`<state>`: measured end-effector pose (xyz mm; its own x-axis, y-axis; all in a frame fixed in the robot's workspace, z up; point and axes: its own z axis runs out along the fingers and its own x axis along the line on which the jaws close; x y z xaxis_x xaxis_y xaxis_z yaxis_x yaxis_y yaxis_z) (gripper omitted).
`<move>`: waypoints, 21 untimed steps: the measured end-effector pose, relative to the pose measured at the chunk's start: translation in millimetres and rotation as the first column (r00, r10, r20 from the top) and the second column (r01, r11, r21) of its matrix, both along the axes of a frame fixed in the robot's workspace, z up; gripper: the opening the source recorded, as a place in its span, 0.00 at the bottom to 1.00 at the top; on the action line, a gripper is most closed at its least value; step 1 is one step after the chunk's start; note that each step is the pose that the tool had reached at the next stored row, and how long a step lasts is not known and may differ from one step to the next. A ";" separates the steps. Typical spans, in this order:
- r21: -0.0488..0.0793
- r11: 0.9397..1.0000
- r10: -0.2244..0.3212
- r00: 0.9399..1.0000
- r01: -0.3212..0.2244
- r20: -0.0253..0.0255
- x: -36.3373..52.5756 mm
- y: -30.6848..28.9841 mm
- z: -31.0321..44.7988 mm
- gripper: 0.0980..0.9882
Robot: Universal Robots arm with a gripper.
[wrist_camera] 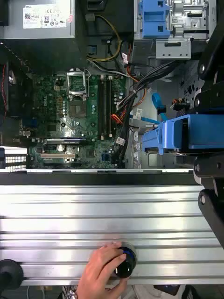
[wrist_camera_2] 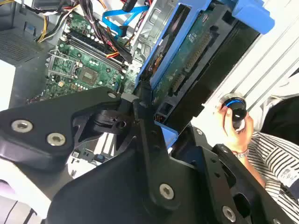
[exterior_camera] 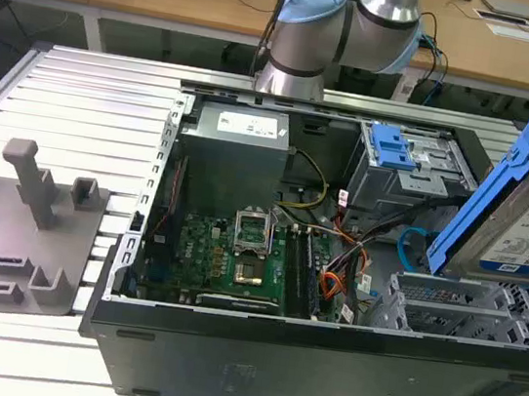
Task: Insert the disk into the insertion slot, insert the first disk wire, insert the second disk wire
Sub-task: 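Insert the disk into the insertion slot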
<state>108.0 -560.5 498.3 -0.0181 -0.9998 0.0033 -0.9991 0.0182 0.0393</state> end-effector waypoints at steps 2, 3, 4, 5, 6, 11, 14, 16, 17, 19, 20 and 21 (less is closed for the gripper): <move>0.000 1.000 0.000 1.000 0.000 0.000 0.0 0.0 -2.2 0.30; 0.000 1.000 0.000 1.000 0.000 0.000 0.0 0.0 -2.8 0.30; 0.000 1.000 0.000 1.000 0.000 0.000 0.0 0.0 -3.6 0.30; 0.000 1.000 0.000 1.000 0.000 0.000 0.0 0.0 -4.1 0.30; 0.000 1.000 0.000 1.000 0.000 0.000 0.0 0.0 -5.1 0.30; 0.000 1.000 0.000 1.000 0.000 0.000 0.0 0.0 -9.4 0.30; 0.000 1.000 0.000 1.000 0.000 0.000 0.0 0.0 -12.0 0.30; 0.000 1.000 0.000 1.000 0.000 0.000 0.0 0.0 -14.3 0.30; 0.000 1.000 0.000 1.000 0.000 0.000 0.0 0.0 -15.4 0.30; 0.000 1.000 0.000 1.000 0.000 0.000 0.0 0.0 -16.4 0.30; 0.000 1.000 0.000 1.000 0.000 0.000 0.0 0.0 -16.9 0.30; 0.000 1.000 0.000 1.000 0.000 0.000 0.0 0.0 -17.6 0.30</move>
